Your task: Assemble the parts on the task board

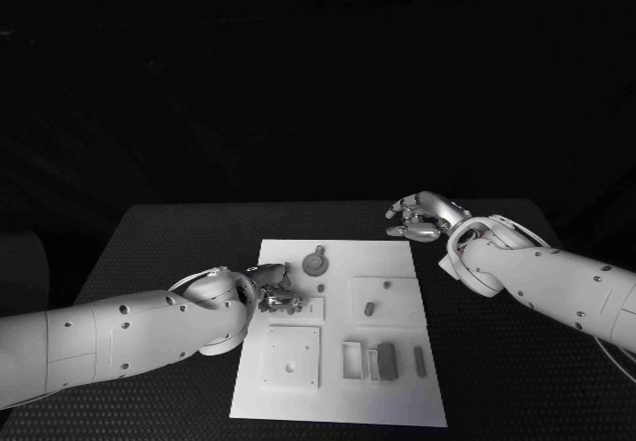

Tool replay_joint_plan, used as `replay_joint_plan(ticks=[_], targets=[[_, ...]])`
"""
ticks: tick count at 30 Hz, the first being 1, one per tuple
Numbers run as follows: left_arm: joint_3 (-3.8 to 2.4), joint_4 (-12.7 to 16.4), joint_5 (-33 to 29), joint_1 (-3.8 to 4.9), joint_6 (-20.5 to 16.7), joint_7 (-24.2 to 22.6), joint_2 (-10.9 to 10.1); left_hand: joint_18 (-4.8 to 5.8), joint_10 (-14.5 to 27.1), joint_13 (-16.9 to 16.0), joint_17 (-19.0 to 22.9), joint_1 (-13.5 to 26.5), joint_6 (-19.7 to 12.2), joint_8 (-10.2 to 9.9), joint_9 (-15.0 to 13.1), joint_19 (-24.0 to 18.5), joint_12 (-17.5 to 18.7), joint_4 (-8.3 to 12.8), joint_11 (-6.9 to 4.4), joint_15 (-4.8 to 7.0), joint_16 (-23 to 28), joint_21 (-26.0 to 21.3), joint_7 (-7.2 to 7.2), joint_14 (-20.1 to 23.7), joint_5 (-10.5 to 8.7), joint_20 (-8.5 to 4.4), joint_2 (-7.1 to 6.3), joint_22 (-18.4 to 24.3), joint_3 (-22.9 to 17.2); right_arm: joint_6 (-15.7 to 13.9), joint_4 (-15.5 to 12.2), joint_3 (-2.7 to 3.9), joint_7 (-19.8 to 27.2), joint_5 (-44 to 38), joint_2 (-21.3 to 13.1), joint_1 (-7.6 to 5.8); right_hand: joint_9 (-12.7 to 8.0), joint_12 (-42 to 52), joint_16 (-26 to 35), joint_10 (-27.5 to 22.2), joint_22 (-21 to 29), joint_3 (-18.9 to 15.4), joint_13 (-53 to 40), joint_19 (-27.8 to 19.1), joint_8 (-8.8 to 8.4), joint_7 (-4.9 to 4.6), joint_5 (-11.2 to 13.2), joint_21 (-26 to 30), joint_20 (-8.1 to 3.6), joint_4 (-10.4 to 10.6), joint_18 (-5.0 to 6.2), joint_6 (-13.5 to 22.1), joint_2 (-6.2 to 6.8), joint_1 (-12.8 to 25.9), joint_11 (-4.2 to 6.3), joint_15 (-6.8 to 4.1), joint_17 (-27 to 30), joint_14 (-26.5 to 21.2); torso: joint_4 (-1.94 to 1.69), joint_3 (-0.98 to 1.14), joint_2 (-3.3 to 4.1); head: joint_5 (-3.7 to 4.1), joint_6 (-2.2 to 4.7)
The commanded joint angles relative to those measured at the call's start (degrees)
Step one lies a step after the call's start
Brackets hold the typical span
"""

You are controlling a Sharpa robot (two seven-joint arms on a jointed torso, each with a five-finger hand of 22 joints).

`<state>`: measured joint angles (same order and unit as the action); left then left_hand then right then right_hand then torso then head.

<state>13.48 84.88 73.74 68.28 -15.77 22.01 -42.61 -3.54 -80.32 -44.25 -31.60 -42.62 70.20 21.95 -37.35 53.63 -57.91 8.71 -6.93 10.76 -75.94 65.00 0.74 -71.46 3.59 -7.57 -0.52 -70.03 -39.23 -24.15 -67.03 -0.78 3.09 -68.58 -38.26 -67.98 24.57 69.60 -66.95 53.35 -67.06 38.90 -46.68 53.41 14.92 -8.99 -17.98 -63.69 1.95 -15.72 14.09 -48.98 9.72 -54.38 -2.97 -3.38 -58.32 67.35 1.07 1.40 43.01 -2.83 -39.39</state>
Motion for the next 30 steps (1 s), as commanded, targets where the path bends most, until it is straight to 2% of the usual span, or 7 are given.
replay_joint_plan(ticks=[1,8,14,17,18,28,30], targets=[[0.02,-0.02,-0.35,-0.04,1.51,-0.9,0.35,-0.41,0.15,0.11,0.08,-2.69,-0.34,-0.15,0.1,-0.43,-0.4,0.9,0.01,0.42,-0.35,0.35,-0.19,-0.08,-0.03,-8.11,2.07,0.1,-0.97,0.69,-0.11,0.03,0.44,-0.07,-0.01,0.03,-0.09,0.16,-0.32,-0.27,0.09,-0.3,0.08,-0.35,0.15,-0.29,-0.2,-0.19,0.16,-0.01,0.91,-0.01,0.02,0.57,0.13,-0.01,0.07,-0.58,0.0,0.01,0.01,-0.01,-0.15],[0.03,-0.22,1.35,-0.5,0.94,-1.26,0.63,-0.41,0.13,0.15,0.13,-2.9,-0.32,-0.17,0.12,-0.47,-0.42,0.96,0.04,0.38,-0.39,0.41,-0.22,-0.07,-0.15,-8.11,1.66,0.17,-0.93,0.68,-0.13,0.03,0.44,-0.07,-0.07,0.04,-0.1,0.17,-0.33,-0.27,0.1,-0.33,0.09,-0.35,0.14,-0.29,-0.21,-0.2,0.17,0.01,0.91,-0.01,0.02,0.62,0.13,-0.01,0.08,-0.58,0.0,0.0,0.01,0.04,-0.22],[0.03,-0.35,1.82,-0.91,0.63,-1.41,0.79,-0.39,0.07,0.27,0.26,-2.81,-0.2,-0.17,0.19,-0.51,-0.47,0.6,0.07,0.27,-0.52,0.54,-0.23,-0.09,-0.3,-8.08,0.19,0.38,-0.45,0.7,-0.11,0.03,0.45,-0.07,-0.06,0.07,-0.1,0.18,-0.33,-0.27,0.1,-0.35,0.1,-0.36,0.14,-0.29,-0.23,-0.2,0.17,0.02,0.91,0.0,0.02,0.66,0.13,0.0,0.09,-0.59,0.06,-0.01,0.03,0.11,-0.3],[0.03,-0.31,1.82,-1.01,0.77,-1.44,0.81,-0.4,0.06,0.3,0.3,-2.79,-0.17,-0.18,0.21,-0.51,-0.48,0.44,0.07,0.26,-0.55,0.58,-0.23,-0.1,-0.33,-8.08,-0.14,0.45,-0.33,0.7,-0.12,0.03,0.46,-0.07,-0.08,0.08,-0.11,0.18,-0.33,-0.28,0.1,-0.36,0.11,-0.36,0.15,-0.29,-0.24,-0.2,0.17,0.03,0.91,0.0,0.02,0.69,0.13,0.0,0.09,-0.59,0.06,-0.01,0.05,0.13,-0.4],[0.03,-0.26,1.82,-1.03,0.83,-1.45,0.8,-0.41,0.05,0.32,0.34,-2.7,-0.14,-0.17,0.22,-0.52,-0.5,0.38,0.06,0.25,-0.59,0.62,-0.23,-0.11,-0.36,-8.08,-0.84,0.5,-0.12,0.7,-0.13,0.03,0.47,-0.07,-0.08,0.08,-0.11,0.18,-0.33,-0.28,0.1,-0.37,0.11,-0.36,0.15,-0.29,-0.24,-0.2,0.17,0.04,0.91,0.0,0.02,0.7,0.13,0.0,0.09,-0.59,0.03,-0.01,0.04,0.16,-0.43],[0.03,-0.07,1.8,-1.1,1.29,-1.41,0.7,-0.51,0.0,0.49,0.55,-2.7,0.01,-0.17,0.31,-0.5,-0.61,-0.42,0.01,0.25,-0.76,0.8,-0.17,-0.17,-0.44,-8.13,-3.17,0.91,0.32,0.68,-0.16,0.03,0.46,-0.07,-0.13,0.13,-0.12,0.2,-0.34,-0.28,0.11,-0.39,0.14,-0.36,0.15,-0.29,-0.29,-0.2,0.17,0.05,0.91,0.0,0.0,0.76,0.13,0.0,0.1,-0.59,0.02,-0.02,0.0,0.21,-0.55],[0.03,-0.06,1.8,-1.11,1.34,-1.39,0.69,-0.53,-0.01,0.54,0.62,-2.59,0.05,-0.17,0.34,-0.5,-0.65,-0.83,-0.01,0.25,-0.8,0.85,-0.15,-0.18,-0.48,-8.13,-3.98,1.04,0.45,0.68,-0.17,0.03,0.46,-0.07,-0.13,0.14,-0.12,0.2,-0.34,-0.28,0.11,-0.4,0.14,-0.36,0.15,-0.29,-0.3,-0.2,0.17,0.05,0.91,0.0,0.0,0.77,0.13,0.0,0.1,-0.59,0.02,-0.02,0.01,0.2,-0.55]])
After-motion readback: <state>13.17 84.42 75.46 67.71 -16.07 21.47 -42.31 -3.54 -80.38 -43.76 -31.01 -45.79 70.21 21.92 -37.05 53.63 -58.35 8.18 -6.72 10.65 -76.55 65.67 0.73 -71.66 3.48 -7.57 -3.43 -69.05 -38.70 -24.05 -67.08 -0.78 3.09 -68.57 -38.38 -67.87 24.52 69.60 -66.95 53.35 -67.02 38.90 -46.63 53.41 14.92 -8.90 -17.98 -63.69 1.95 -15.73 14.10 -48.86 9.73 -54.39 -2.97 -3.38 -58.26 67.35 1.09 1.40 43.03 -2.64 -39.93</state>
